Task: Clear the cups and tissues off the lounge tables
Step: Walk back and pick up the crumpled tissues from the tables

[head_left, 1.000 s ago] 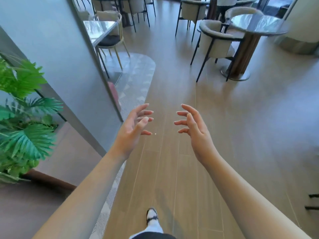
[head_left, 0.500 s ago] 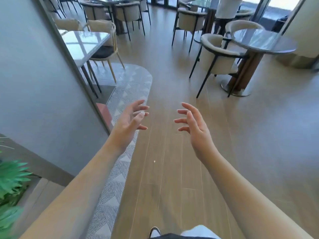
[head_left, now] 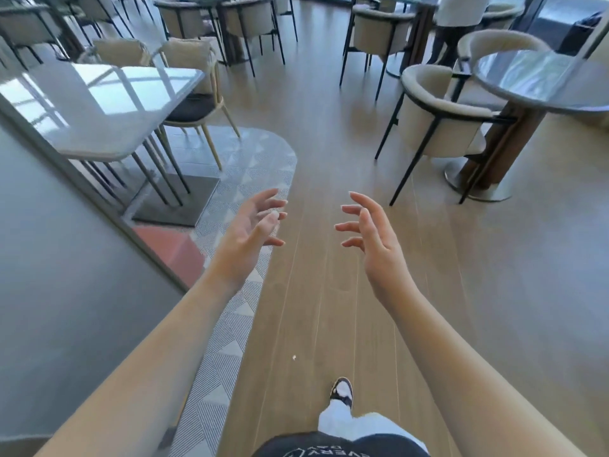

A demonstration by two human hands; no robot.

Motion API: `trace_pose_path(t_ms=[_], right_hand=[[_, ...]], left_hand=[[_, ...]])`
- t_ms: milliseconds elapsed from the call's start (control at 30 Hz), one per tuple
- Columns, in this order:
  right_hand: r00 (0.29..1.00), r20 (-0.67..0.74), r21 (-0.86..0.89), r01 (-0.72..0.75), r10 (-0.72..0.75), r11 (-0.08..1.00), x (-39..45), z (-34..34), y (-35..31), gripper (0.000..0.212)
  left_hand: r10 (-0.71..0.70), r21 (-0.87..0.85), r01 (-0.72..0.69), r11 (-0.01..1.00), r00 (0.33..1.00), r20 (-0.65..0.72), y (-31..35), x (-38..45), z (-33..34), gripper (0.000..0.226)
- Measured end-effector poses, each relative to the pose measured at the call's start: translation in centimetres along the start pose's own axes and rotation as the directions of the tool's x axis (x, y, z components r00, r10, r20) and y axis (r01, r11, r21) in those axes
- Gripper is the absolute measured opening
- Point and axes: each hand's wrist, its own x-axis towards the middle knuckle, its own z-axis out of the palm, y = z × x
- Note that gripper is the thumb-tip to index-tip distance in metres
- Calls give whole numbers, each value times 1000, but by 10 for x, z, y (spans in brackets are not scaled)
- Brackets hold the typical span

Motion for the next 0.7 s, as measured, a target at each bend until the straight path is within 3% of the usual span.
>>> trace_pose_path(t_ms=[100, 400, 700], right_hand=[[999, 30, -9, -14, 14, 1000, 61, -17, 7, 32], [996, 88, -40, -27, 30, 999, 216, -26, 30, 28], [988, 151, -33, 14, -9, 999, 401, 17, 57, 33]], left_hand=[[-7, 8, 8, 1000, 1000, -12, -4, 59, 11, 52], [-23, -3, 23, 1000, 999, -48, -24, 203, 17, 44], [-3, 27, 6, 1000, 990, -139, -58, 373, -47, 52]])
